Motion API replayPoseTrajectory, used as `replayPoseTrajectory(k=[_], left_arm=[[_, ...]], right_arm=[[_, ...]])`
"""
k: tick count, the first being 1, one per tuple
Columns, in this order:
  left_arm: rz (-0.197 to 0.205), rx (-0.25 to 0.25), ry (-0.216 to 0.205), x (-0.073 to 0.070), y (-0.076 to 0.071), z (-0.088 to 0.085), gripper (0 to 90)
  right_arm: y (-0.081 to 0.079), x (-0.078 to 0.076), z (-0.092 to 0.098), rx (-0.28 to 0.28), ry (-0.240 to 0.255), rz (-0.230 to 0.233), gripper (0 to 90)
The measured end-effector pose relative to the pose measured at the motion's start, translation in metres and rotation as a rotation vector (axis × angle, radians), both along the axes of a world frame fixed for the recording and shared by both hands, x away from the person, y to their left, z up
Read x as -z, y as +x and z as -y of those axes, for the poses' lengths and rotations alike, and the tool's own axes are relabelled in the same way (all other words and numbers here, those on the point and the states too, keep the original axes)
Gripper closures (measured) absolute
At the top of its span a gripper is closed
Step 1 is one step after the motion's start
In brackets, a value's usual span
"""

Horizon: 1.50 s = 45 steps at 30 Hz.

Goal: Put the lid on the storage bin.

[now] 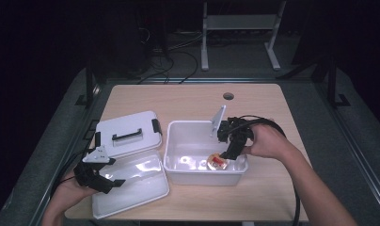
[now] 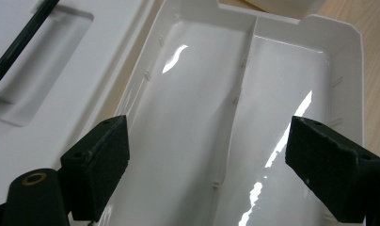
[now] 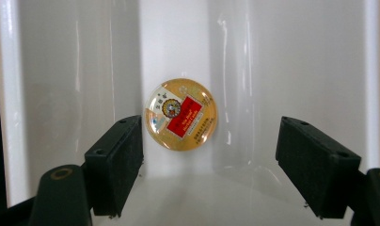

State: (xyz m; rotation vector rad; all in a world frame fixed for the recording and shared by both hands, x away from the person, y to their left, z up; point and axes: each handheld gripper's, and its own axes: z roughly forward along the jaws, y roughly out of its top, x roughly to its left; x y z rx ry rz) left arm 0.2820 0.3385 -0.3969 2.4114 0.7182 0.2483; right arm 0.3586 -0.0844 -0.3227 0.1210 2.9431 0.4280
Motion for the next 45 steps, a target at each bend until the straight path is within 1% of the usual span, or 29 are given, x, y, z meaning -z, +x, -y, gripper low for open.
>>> replayPoseTrajectory(k=[3,4,5,7,10,12,16,22,25,26,27,29,31,32,33,36,40,43,45], left_arm=[[0.001,0.003,0.002,0.000,0.000,0.002,13.7],[0.001,0.003,0.002,0.000,0.000,0.002,13.7],[0.002,0.007,0.004,-0.001,0.000,0.003,13.7],[0.004,0.008,0.005,-0.001,0.000,0.003,13.7],[0.009,0.007,0.004,-0.002,0.000,0.004,13.7],[0.012,0.005,0.001,-0.003,0.000,0.004,13.7],[0.011,0.011,0.007,-0.003,0.001,0.006,13.7],[0.011,0.013,0.022,-0.003,0.003,0.010,13.7],[0.011,0.016,0.028,-0.003,0.003,0.012,13.7],[0.011,0.016,0.028,-0.003,0.003,0.012,13.7],[0.008,0.025,0.041,-0.003,0.003,0.013,13.8],[0.008,0.025,0.043,-0.002,0.004,0.014,14.3],[0.003,0.037,0.053,-0.002,0.005,0.017,14.8],[0.003,0.037,0.053,-0.002,0.005,0.017,15.0],[0.000,0.039,0.056,-0.002,0.005,0.018,15.1],[-0.004,0.045,0.056,-0.002,0.006,0.020,16.5],[-0.011,0.050,0.059,0.000,0.007,0.023,16.9],[-0.016,0.058,0.069,0.002,0.008,0.027,16.9],[-0.015,0.060,0.072,0.002,0.009,0.027,16.9]], right_arm=[[-0.003,-0.009,0.007,0.004,0.005,0.022,23.6],[-0.003,-0.009,0.007,0.004,0.005,0.022,23.6],[-0.006,-0.017,0.012,0.010,0.016,0.031,24.3],[-0.008,-0.023,0.017,0.013,0.024,0.045,24.2],[-0.011,-0.031,0.028,0.036,0.032,0.055,24.2],[-0.013,-0.034,0.036,0.059,0.032,0.059,24.1],[-0.016,-0.038,0.053,0.084,0.047,0.072,24.1],[-0.022,-0.038,0.077,0.134,0.046,0.072,24.2],[-0.025,-0.035,0.090,0.159,0.056,0.073,24.2],[-0.025,-0.035,0.090,0.159,0.056,0.073,24.2],[-0.029,-0.030,0.100,0.177,0.062,0.070,24.2],[-0.032,-0.024,0.108,0.193,0.068,0.067,24.2],[-0.035,-0.018,0.115,0.206,0.073,0.060,24.2],[-0.035,-0.018,0.115,0.206,0.073,0.060,24.2],[-0.038,-0.011,0.124,0.225,0.077,0.054,24.2],[-0.042,-0.002,0.133,0.251,0.090,0.041,24.2],[-0.048,0.013,0.142,0.280,0.106,0.025,24.2],[-0.053,0.024,0.149,0.294,0.123,0.016,24.2],[-0.055,0.032,0.153,0.318,0.133,0.007,24.2]])
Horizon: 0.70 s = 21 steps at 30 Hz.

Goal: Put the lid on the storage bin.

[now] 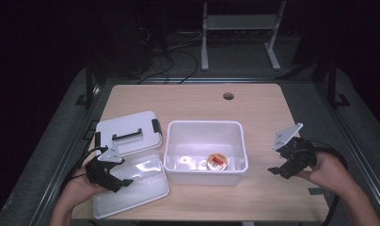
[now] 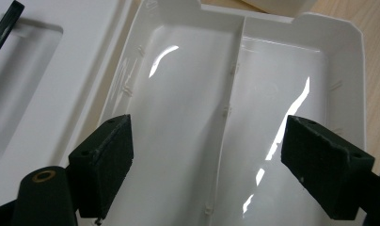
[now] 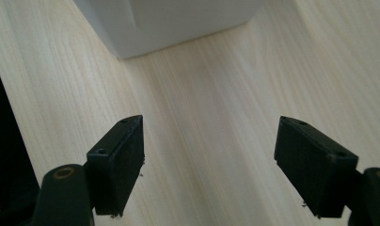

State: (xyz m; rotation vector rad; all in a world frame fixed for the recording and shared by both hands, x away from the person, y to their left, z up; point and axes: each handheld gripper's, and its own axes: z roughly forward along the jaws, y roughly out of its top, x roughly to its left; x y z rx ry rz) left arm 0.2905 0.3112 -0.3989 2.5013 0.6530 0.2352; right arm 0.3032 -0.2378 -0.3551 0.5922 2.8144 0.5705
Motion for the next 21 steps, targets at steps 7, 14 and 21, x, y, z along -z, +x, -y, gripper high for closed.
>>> replayPoseTrajectory(k=[7,14,21], left_arm=[[-0.007,0.007,-0.006,0.001,0.000,0.000,17.0],[-0.006,0.011,-0.002,0.001,0.000,0.000,17.0],[-0.013,0.014,-0.001,0.002,-0.001,-0.001,17.0]], right_arm=[[-0.009,0.025,0.009,0.033,0.037,-0.005,24.6],[-0.017,0.042,0.013,0.070,0.063,-0.004,24.5],[-0.022,0.058,0.018,0.116,0.102,-0.014,24.1]])
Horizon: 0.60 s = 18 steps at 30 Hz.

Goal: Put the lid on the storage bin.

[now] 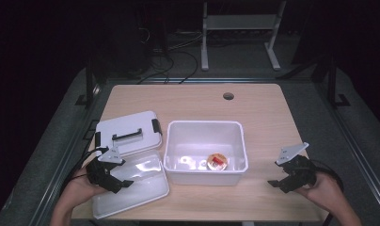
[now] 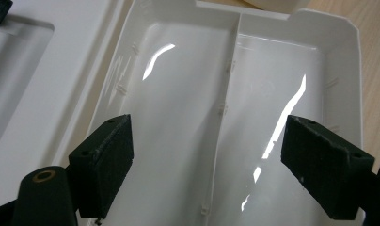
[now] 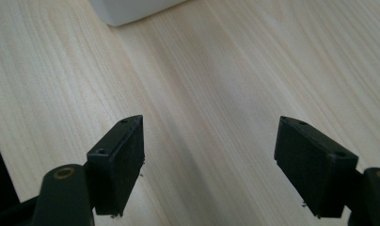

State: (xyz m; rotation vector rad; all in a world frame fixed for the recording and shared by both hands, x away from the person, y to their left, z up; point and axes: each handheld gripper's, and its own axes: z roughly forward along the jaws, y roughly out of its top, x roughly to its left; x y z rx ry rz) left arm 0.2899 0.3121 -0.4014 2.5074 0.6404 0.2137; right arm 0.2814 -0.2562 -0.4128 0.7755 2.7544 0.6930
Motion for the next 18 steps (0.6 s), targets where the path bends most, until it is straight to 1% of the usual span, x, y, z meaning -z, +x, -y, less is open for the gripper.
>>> replayPoseTrajectory(k=[1,7,8,13,18], left_arm=[[-0.001,0.000,0.002,0.001,0.000,0.000,17.0],[-0.009,0.011,0.005,0.002,0.000,0.001,17.4],[-0.009,0.021,0.003,0.002,-0.001,0.001,20.1],[-0.017,0.026,0.009,0.003,0.000,0.000,20.6],[-0.022,0.031,0.013,0.005,0.000,-0.002,24.5]], right_arm=[[-0.002,0.006,0.002,0.010,0.023,-0.001,24.1],[-0.006,0.015,0.003,0.035,0.043,0.008,23.1],[-0.007,0.015,0.003,0.037,0.047,0.011,23.1],[-0.010,0.017,0.004,0.051,0.063,0.027,23.0],[-0.012,0.017,0.003,0.060,0.074,0.047,22.9]])
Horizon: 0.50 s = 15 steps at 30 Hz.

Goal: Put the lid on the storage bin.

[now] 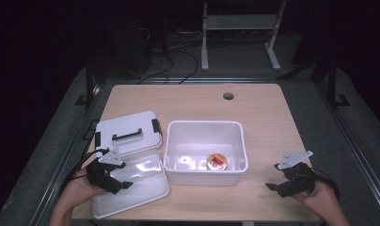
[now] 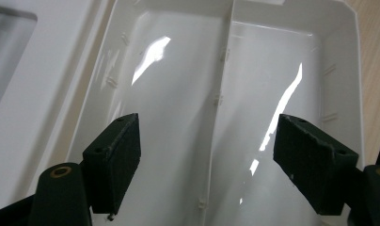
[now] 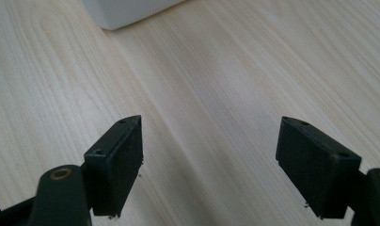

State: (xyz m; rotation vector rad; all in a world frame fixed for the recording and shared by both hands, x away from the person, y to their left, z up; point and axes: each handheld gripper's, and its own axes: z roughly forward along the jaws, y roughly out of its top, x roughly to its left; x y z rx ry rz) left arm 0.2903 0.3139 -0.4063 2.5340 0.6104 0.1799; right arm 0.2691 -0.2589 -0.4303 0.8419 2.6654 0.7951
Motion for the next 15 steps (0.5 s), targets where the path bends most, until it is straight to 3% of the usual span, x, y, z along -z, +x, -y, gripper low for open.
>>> replayPoseTrajectory(k=[3,8,15], left_arm=[[-0.009,0.017,0.037,0.0027,0.0016,-0.0004,28.7],[-0.019,0.045,0.064,0.0070,0.0054,0.0012,35.8],[-0.051,0.103,0.121,0.0084,0.0047,0.0076,51.1]], right_arm=[[-0.0008,-0.0003,-0.0016,0.000,-0.004,0.005,22.8],[-0.0010,-0.0012,-0.0020,0.002,-0.005,0.009,22.8],[-0.0021,0.0014,0.0000,0.003,-0.008,0.003,22.8]])
